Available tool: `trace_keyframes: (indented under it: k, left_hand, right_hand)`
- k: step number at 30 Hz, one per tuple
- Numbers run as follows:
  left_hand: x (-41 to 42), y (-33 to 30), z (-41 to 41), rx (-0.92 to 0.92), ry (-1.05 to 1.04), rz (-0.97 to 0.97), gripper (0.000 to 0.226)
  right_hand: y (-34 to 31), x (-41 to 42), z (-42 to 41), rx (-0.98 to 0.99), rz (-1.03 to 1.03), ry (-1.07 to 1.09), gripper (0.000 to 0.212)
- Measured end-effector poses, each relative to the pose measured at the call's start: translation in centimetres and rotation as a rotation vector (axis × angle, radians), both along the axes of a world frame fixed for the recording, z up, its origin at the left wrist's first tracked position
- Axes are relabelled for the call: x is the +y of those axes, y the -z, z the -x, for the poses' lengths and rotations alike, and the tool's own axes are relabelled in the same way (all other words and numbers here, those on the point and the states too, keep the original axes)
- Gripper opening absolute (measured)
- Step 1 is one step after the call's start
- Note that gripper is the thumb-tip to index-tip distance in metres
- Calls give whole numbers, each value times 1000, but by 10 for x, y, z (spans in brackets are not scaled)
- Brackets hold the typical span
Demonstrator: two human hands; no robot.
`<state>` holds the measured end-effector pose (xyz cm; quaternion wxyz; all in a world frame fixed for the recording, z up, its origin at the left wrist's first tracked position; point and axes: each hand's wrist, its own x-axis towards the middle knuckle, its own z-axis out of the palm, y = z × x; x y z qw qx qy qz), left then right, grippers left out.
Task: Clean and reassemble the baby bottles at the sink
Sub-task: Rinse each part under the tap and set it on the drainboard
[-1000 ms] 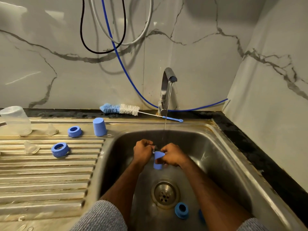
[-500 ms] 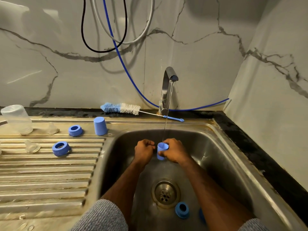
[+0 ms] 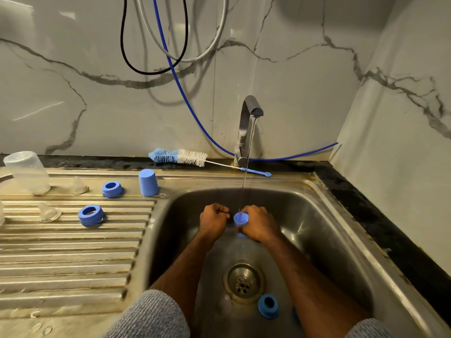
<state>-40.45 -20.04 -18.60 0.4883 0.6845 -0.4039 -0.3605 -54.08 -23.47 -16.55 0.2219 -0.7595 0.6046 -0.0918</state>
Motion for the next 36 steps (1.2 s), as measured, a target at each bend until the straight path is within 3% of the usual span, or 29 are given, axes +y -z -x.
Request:
trace_keyframes:
  k: [3,6,9,12,15,20,23,25,27,36]
  left_hand:
    - [1,-1,1,-10,15,1,18]
    - [5,-2,1,-54,108,-23,21]
    - [11,-5,3,-52,226,-47,25]
    - [15,-8,4,-37,244,-68,21]
    - [12,-6,5,-14,218,-113,23]
    - [7,1,2,-67,111,-74,23]
    - [3,4,-2,-246,130,17,41]
    - [1,8,-6,-343,201,-9,26]
    - [2,11,-7,-385,263,-68,13]
    - [17,-2,-10,-523,230,-68,15]
  right_hand:
    - [0,-3,2,-116,-106,-32,26]
    - [1,-6,2,-109,-43,-30,32]
    - [4,-3,-2,-375,-167,6,57]
    - [8,-2,-7,-606,-199,176,58]
    - [7,-4,-10,-526,-95,269,41]
    - [6,-3,-8,-663,-357,140,35]
    - [6,-8,-7,-486,-89,58,50]
    - [4,-7,-8,-416,51,66,56]
    - [3,-8,-8,-450,91,108,51]
    - [-4,-1,-5,-387,132,50,49]
